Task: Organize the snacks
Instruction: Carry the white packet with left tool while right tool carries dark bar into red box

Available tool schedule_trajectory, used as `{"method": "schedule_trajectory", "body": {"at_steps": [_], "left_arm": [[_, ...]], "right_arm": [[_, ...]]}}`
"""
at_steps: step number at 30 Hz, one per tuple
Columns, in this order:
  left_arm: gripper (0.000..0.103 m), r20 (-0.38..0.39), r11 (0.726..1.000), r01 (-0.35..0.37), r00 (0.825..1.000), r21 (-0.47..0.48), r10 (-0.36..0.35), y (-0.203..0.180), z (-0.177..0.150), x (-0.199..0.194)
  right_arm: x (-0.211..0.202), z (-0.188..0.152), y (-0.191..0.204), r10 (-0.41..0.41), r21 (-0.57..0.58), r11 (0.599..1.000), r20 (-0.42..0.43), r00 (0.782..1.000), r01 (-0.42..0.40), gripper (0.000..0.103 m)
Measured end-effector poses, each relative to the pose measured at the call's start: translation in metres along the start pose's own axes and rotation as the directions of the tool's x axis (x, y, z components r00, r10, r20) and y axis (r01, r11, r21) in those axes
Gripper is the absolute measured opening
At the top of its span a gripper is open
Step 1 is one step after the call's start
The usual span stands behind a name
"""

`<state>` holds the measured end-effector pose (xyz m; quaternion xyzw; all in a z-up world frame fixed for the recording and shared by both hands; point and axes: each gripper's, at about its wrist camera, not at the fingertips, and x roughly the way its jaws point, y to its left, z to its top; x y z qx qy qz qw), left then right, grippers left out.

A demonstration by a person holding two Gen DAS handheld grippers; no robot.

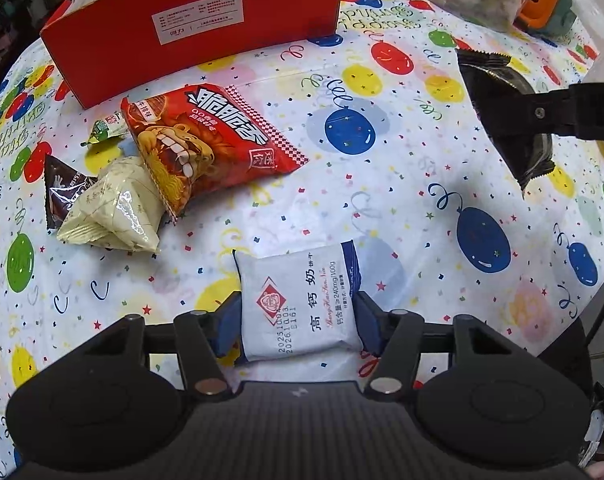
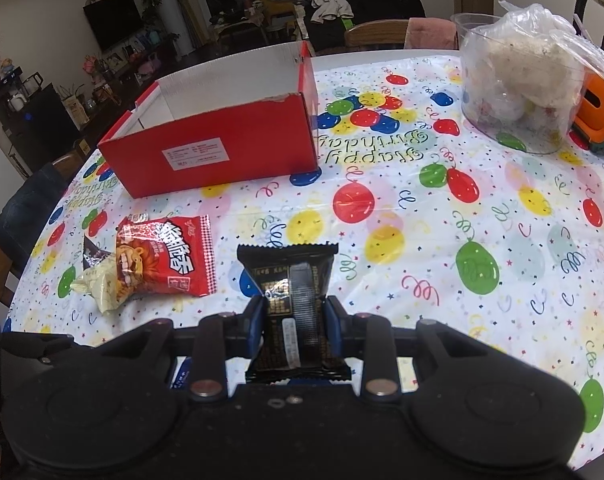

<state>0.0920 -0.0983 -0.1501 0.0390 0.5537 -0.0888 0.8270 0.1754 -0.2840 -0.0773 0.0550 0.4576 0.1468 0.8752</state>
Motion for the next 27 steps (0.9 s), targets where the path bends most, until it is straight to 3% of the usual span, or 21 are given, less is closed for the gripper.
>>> {"method": "schedule_trajectory", "body": {"at_steps": [11,19,27], "left_arm": [[0.057,0.04,0.993,0.079,0.996,-0.089,-0.076,0.027,0.004,-0.02],[0.057,0.153,0.991,0.11,0.983,-0.076,-0.097,0.042,0.021,-0.067],[0.057,0.281,0.991,0.08,0.959,-0.112,-0.046,0.075,0.058,-0.116]], "right_arm": [[-0.001,0.007,0.0,-0.016,0.022,1.0,-0.001,1.0,0.016,0.03],[-0.023,0.032,0.011,-0.014,0.006,1.0,0.051,0.999,0.013,0.03],[-0.035,0.078,0.031,0.033,-0.022,0.999,0.128,0.991,-0.031,0.03]]}}
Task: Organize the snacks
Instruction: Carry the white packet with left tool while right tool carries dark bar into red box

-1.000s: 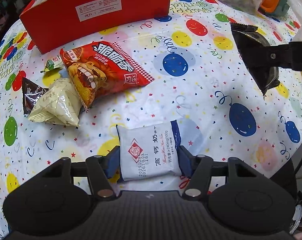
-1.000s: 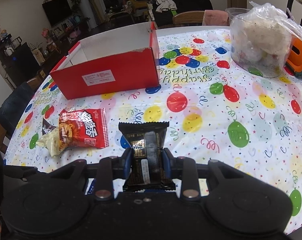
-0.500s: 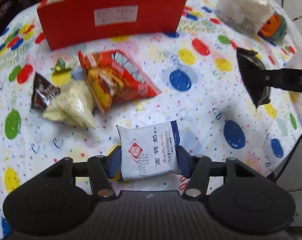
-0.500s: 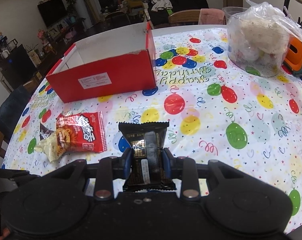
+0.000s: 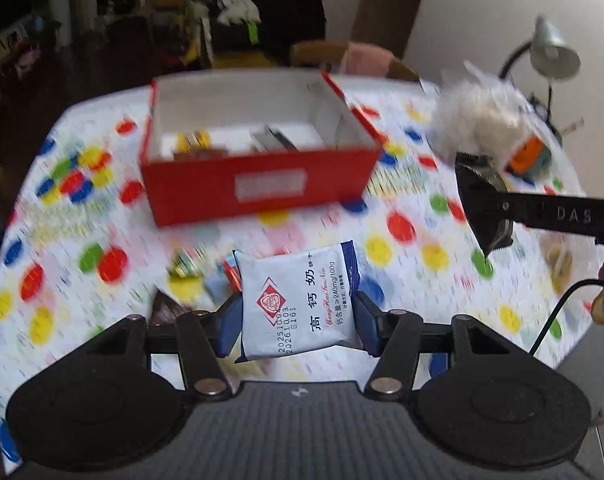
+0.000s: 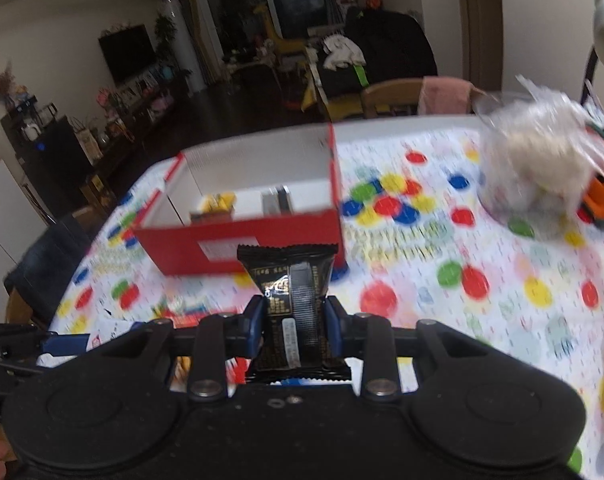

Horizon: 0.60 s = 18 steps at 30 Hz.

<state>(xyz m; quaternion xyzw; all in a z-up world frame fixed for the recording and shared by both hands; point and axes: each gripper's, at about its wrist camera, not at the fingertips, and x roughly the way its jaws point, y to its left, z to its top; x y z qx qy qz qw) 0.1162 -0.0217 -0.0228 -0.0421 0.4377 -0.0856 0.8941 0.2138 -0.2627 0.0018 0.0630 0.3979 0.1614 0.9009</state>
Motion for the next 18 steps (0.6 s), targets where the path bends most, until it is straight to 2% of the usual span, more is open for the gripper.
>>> {"method": "schedule_trajectory", "body": {"at_steps": [9,18], "left_arm": [[0.057,0.059,0.993,-0.097,0.993,-0.068,0.101,0.041,0.071,0.006],[0.057,0.017,0.98,-0.181,0.983,-0.086,0.183,0.067,0.134,0.055]], "right_arm": [[0.037,0.065,0.008,0.064,-0.015,0.998,0.038,0.997,-0.063,0.03],[0.108,0.119,0.004,0.09,-0.019,0.996,-0.049,0.995,-0.091,0.03]]}}
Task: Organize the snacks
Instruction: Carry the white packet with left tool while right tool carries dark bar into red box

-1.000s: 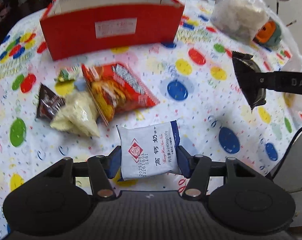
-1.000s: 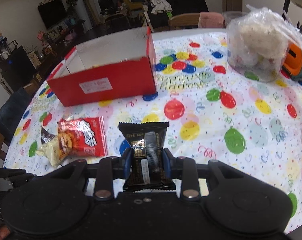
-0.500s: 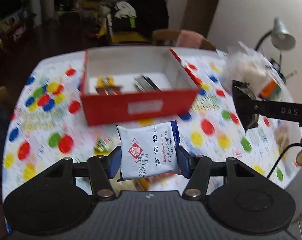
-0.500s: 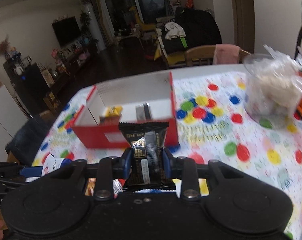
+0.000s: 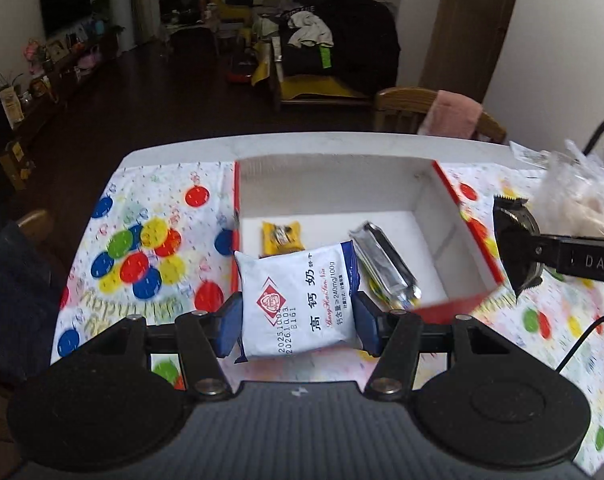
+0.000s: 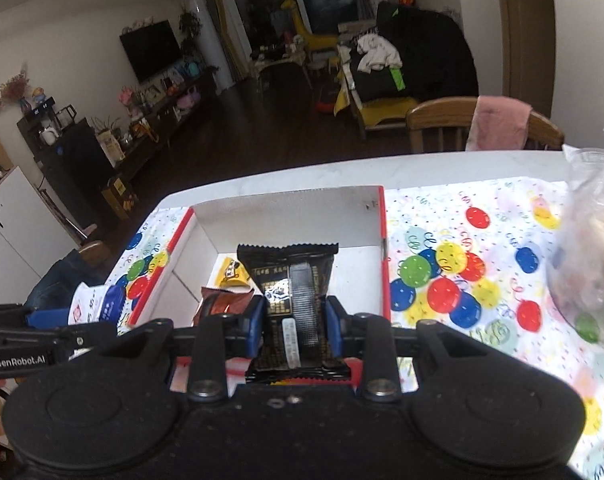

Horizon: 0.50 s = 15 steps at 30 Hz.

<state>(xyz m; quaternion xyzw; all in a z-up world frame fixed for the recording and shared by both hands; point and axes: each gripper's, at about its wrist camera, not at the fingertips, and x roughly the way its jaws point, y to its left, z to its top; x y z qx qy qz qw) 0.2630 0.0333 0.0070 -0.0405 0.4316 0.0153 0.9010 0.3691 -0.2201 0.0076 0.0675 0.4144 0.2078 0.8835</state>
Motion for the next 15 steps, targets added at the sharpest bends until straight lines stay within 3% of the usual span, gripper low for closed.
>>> {"method": "schedule_trajectory", "body": {"at_steps": [15], "left_arm": [[0.057,-0.168,0.995,-0.098,0.981,-0.005,0.096,0.006,0.064,0.106]], "right_arm": [[0.114,0.057,-0.018,0.0,0.054,0.999,-0.174,0.985,0.009,0.03]]}}
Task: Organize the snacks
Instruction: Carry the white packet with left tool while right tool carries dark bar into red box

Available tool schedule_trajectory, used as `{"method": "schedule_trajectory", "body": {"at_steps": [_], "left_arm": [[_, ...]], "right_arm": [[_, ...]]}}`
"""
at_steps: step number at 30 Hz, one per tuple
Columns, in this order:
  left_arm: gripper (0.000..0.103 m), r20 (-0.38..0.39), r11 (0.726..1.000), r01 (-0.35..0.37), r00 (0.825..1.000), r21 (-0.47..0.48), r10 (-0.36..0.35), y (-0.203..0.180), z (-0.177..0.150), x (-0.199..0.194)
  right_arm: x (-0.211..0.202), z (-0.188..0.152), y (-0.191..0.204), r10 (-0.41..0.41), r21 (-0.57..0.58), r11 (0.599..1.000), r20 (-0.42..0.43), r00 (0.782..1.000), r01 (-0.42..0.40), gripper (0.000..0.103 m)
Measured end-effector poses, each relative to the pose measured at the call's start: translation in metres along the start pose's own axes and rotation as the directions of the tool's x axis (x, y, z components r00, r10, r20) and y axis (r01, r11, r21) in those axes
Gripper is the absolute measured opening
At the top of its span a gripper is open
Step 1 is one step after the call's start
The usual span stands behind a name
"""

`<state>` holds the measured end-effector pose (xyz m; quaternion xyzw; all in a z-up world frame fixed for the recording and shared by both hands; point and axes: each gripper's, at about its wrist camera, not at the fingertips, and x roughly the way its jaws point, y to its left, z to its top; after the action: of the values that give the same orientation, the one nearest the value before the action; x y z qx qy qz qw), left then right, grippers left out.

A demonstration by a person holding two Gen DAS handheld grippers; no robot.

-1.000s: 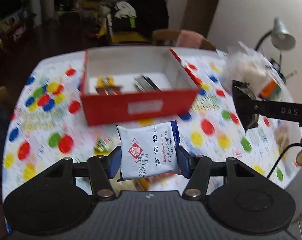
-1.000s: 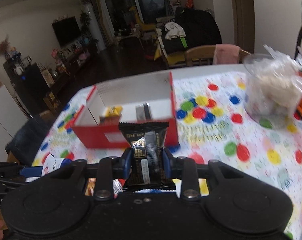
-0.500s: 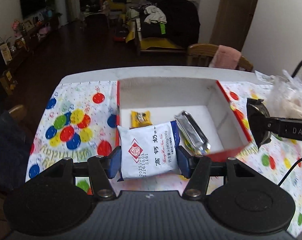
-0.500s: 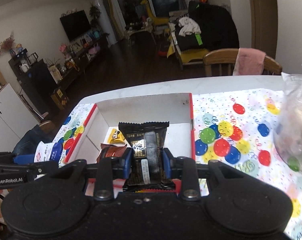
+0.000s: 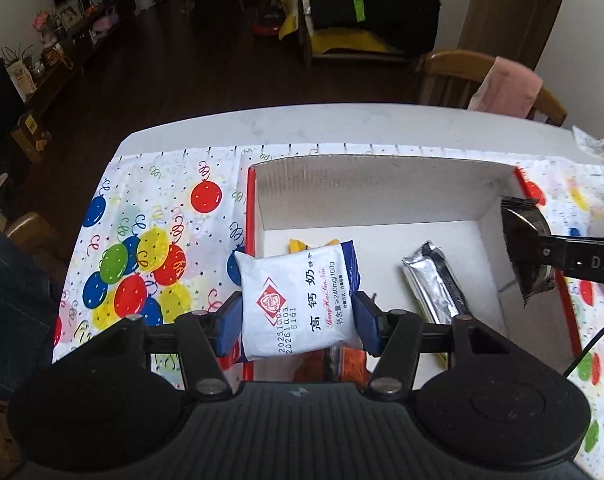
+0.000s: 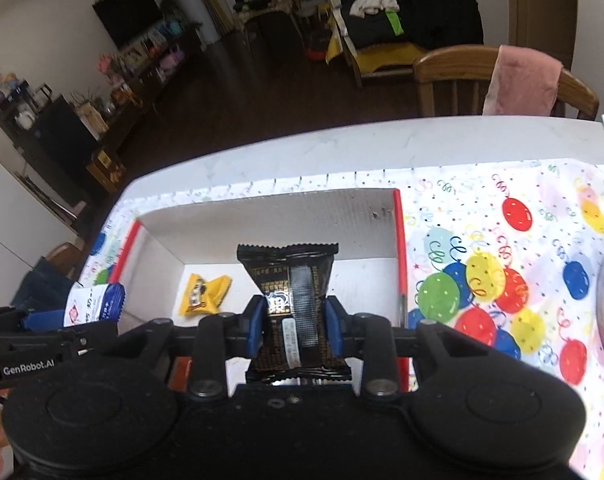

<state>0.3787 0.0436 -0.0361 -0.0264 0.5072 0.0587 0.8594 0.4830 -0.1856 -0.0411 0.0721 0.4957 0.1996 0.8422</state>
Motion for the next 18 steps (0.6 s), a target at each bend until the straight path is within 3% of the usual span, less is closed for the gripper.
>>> {"method": "schedule_trajectory", "body": {"at_steps": [9,18], "left_arm": [[0.058,-0.081,0.996,-0.047,0.995,0.071,0.052,-0.019,0.016,0.037],[0.058,-0.116,0.987,-0.066,0.99,0.147,0.084,-0.041,0.016,0.055]], "right_arm": [[0.056,0.01,0.009,-0.008,-0.037,0.999,-0.146,0.989,0.003,0.03],[0.078,0.013,0.011,-0.046,-0.091,0.995,-0.209,0.977,0.027,0.03]]}}
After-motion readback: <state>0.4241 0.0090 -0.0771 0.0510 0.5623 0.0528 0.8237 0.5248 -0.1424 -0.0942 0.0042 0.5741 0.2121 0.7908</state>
